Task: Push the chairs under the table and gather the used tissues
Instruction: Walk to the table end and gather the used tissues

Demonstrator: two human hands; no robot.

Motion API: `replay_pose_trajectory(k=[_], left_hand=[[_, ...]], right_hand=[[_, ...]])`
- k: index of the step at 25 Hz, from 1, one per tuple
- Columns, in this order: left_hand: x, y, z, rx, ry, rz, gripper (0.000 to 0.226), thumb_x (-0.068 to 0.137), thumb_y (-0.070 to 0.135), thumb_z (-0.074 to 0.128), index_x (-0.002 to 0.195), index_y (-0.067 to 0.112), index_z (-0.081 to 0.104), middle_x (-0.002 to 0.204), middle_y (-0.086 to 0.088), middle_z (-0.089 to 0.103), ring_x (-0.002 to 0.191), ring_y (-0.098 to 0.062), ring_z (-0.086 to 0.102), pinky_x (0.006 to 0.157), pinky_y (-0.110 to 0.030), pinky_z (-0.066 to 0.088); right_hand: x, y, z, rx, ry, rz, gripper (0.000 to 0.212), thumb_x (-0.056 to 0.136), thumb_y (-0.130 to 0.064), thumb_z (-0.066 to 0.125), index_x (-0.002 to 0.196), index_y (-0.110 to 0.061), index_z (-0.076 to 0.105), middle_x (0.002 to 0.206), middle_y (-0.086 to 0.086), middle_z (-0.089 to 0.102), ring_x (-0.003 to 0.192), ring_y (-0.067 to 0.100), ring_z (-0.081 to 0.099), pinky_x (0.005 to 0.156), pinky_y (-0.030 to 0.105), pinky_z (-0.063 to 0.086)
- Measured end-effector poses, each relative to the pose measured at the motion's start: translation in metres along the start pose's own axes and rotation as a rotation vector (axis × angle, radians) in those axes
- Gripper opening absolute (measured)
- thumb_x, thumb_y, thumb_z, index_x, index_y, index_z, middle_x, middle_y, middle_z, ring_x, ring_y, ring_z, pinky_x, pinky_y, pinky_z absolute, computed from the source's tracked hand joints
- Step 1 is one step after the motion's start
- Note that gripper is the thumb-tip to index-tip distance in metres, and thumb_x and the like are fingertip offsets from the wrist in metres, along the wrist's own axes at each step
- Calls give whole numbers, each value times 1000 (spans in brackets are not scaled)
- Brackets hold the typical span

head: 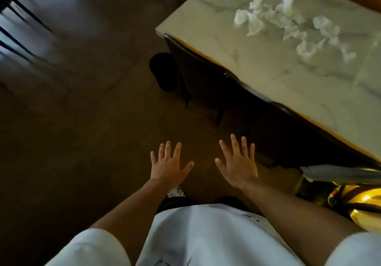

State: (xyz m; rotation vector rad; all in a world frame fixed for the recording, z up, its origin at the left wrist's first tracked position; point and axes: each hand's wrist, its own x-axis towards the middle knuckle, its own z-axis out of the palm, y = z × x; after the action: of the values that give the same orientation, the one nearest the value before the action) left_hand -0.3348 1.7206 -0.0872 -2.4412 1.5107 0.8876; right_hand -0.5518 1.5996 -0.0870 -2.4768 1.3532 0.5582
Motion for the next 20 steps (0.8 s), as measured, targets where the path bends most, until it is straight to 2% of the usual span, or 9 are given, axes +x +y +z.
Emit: replay_pose_trajectory(k=[6, 12, 16, 20], left_hand=[[33, -104, -35, -59, 25, -36, 91, 91, 81, 23, 161, 30, -3, 170, -9, -3, 156, -32, -9, 123, -60, 1], [88, -183, -78, -78, 19, -85, 92, 90, 82, 23, 161, 29, 1, 170, -11, 2, 156, -33, -3, 124, -59, 4], [146, -238, -129, -48, 23, -145, 91, 90, 81, 24, 161, 28, 2, 170, -11, 3, 156, -32, -3, 124, -58, 3], [195, -288, -200, -89, 34, -284, 91, 90, 81, 26, 161, 28, 6, 170, -11, 5, 156, -31, -1, 124, -57, 3]], right_hand=[[63, -111, -30, -21, 29, -69, 80, 87, -72, -4, 159, -36, -3, 167, 8, -14, 151, 34, -20, 121, 60, -6], [149, -181, -53, -54, -48, -113, 73, 97, -68, 14, 159, -32, 1, 167, 10, -13, 151, 35, -20, 121, 60, -7], [241, -232, -72, 3, -58, -156, 74, 97, -67, 18, 160, -31, 5, 168, 11, -10, 152, 35, -16, 121, 60, -5], [330, -290, -112, 69, -116, -181, 74, 98, -68, 18, 160, -31, 1, 167, 10, -14, 152, 34, -19, 121, 58, -9]])
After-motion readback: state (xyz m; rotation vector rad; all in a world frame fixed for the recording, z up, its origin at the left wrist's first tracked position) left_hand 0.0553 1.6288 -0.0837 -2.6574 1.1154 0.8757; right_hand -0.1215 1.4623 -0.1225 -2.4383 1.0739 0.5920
